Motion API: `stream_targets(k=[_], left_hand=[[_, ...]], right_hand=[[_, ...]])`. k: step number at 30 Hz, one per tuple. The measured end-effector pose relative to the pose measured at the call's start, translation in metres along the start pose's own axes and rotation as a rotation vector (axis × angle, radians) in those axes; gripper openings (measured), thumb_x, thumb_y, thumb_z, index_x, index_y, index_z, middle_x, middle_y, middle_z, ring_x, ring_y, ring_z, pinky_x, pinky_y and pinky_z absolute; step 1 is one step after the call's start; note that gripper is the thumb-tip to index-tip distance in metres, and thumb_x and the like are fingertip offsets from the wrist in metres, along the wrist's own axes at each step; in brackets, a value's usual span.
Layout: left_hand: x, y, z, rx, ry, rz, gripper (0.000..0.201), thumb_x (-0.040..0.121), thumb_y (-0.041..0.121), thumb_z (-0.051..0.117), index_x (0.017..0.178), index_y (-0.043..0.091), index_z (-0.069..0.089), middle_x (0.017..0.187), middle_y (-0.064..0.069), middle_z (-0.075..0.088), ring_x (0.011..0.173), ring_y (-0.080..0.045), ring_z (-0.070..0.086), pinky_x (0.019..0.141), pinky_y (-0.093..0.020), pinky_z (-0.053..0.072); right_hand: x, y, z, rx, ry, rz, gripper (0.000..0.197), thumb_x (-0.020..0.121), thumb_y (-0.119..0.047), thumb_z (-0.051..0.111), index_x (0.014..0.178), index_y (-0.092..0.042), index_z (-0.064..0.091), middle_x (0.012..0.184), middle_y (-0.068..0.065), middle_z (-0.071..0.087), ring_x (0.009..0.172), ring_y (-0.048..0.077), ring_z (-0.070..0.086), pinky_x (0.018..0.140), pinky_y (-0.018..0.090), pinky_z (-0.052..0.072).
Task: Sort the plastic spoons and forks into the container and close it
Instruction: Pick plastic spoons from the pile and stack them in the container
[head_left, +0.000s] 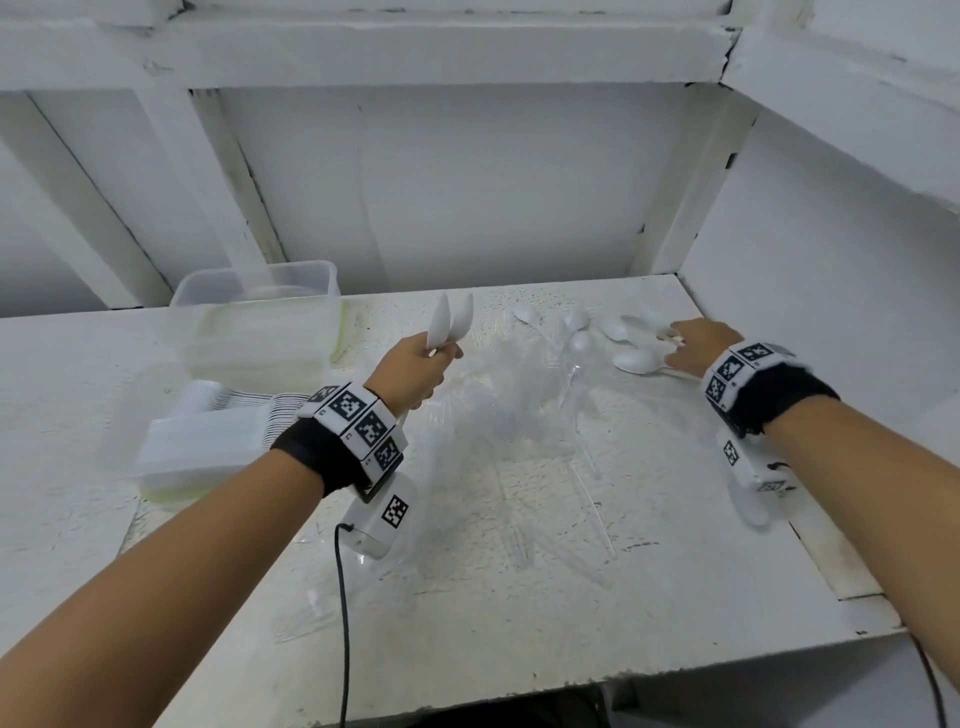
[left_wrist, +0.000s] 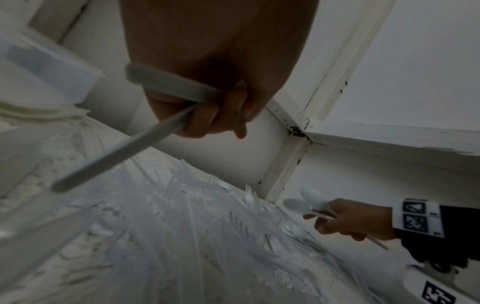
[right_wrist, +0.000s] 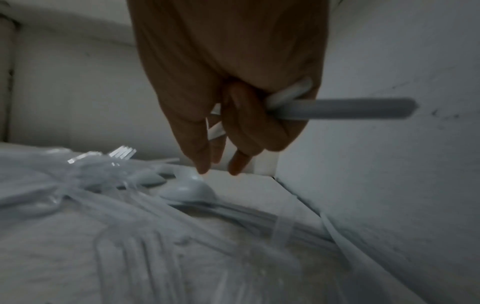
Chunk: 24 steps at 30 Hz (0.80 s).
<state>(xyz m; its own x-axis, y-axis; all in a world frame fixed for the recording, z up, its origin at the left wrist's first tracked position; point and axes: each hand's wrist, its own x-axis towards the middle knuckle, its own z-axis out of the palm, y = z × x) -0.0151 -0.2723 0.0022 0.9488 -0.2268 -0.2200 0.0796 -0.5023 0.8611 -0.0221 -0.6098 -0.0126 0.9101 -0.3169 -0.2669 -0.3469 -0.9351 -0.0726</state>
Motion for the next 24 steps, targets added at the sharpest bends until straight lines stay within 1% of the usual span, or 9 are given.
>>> stream_targets(k=[3, 7, 10, 13, 14, 16, 18, 20, 24], left_hand=[[0.000, -0.004, -0.003, 0.005, -0.001, -0.007, 0.019, 0.097, 0.022, 0.042, 0.099, 0.013, 0.058, 0.065, -0.001, 0.041, 0.052, -0.013, 0.032, 0.047, -0.022, 0.029], [0.002, -0.005, -0.005, 0.001, 0.010, -0.009, 0.019, 0.096, 0.022, 0.043, 0.101, 0.011, 0.058, 0.065, -0.001, 0.041, 0.053, -0.014, 0.032, 0.047, -0.022, 0.029], [0.006, -0.002, 0.000, 0.006, 0.005, -0.011, 0.018, 0.095, 0.022, 0.043, 0.098, 0.013, 0.059, 0.065, 0.000, 0.042, 0.052, -0.014, 0.033, 0.047, -0.022, 0.029], [0.012, 0.004, 0.010, 0.005, -0.014, -0.005, 0.018, 0.095, 0.023, 0.044, 0.097, 0.014, 0.059, 0.064, 0.000, 0.042, 0.051, -0.013, 0.034, 0.046, -0.022, 0.029], [0.014, 0.006, 0.013, 0.003, -0.023, -0.002, 0.018, 0.095, 0.023, 0.044, 0.097, 0.014, 0.059, 0.064, 0.000, 0.043, 0.052, -0.013, 0.034, 0.046, -0.021, 0.029], [0.018, 0.011, 0.020, -0.006, -0.039, 0.006, 0.018, 0.096, 0.022, 0.043, 0.097, 0.013, 0.059, 0.064, 0.000, 0.043, 0.052, -0.012, 0.035, 0.046, -0.021, 0.029], [0.021, 0.014, 0.025, -0.008, -0.054, 0.010, 0.017, 0.096, 0.022, 0.043, 0.096, 0.013, 0.059, 0.064, 0.001, 0.043, 0.052, -0.012, 0.035, 0.046, -0.021, 0.030], [0.026, 0.018, 0.030, -0.001, -0.065, 0.016, 0.017, 0.095, 0.022, 0.043, 0.096, 0.014, 0.058, 0.064, 0.001, 0.042, 0.051, -0.012, 0.035, 0.046, -0.021, 0.030], [0.045, 0.028, 0.035, 0.042, -0.026, 0.025, 0.016, 0.094, 0.019, 0.045, 0.099, 0.010, 0.057, 0.063, 0.000, 0.041, 0.051, -0.014, 0.035, 0.047, -0.022, 0.029]], right_hand=[[0.005, 0.008, 0.011, -0.040, -0.030, 0.064, 0.025, 0.093, -0.027, 0.046, 0.090, -0.006, 0.059, 0.107, 0.017, 0.064, 0.081, 0.028, 0.054, 0.071, 0.029, 0.040], [0.005, 0.014, 0.026, -0.042, 0.014, 0.074, 0.024, 0.091, -0.019, 0.046, 0.074, -0.005, 0.056, 0.100, 0.019, 0.066, 0.075, 0.027, 0.052, 0.068, 0.028, 0.040], [0.002, 0.015, 0.030, -0.029, -0.008, 0.020, 0.021, 0.089, -0.021, 0.051, 0.089, -0.003, 0.062, 0.102, 0.015, 0.065, 0.087, 0.029, 0.059, 0.076, 0.030, 0.045], [-0.001, 0.020, 0.035, -0.016, 0.003, 0.024, 0.026, 0.089, -0.021, 0.045, 0.071, -0.007, 0.056, 0.094, 0.016, 0.067, 0.077, 0.028, 0.058, 0.070, 0.030, 0.044], [-0.003, 0.019, 0.035, 0.000, 0.009, 0.027, 0.027, 0.089, -0.020, 0.044, 0.070, -0.006, 0.056, 0.092, 0.017, 0.067, 0.075, 0.029, 0.058, 0.069, 0.031, 0.045], [-0.008, 0.014, 0.033, 0.025, 0.001, 0.040, 0.029, 0.091, -0.020, 0.042, 0.079, -0.001, 0.061, 0.090, 0.016, 0.065, 0.085, 0.032, 0.061, 0.073, 0.032, 0.045], [-0.012, 0.009, 0.027, 0.055, -0.014, 0.044, 0.031, 0.095, -0.022, 0.042, 0.080, -0.001, 0.058, 0.086, 0.013, 0.062, 0.093, 0.032, 0.060, 0.073, 0.031, 0.039], [-0.015, 0.006, 0.020, 0.138, 0.024, 0.044, 0.027, 0.095, -0.024, 0.045, 0.080, -0.005, 0.056, 0.090, 0.014, 0.060, 0.096, 0.032, 0.059, 0.072, 0.028, 0.035], [-0.023, 0.003, 0.007, 0.398, 0.165, 0.007, 0.025, 0.093, -0.023, 0.051, 0.097, -0.001, 0.062, 0.097, 0.013, 0.061, 0.097, 0.031, 0.057, 0.078, 0.032, 0.040]])
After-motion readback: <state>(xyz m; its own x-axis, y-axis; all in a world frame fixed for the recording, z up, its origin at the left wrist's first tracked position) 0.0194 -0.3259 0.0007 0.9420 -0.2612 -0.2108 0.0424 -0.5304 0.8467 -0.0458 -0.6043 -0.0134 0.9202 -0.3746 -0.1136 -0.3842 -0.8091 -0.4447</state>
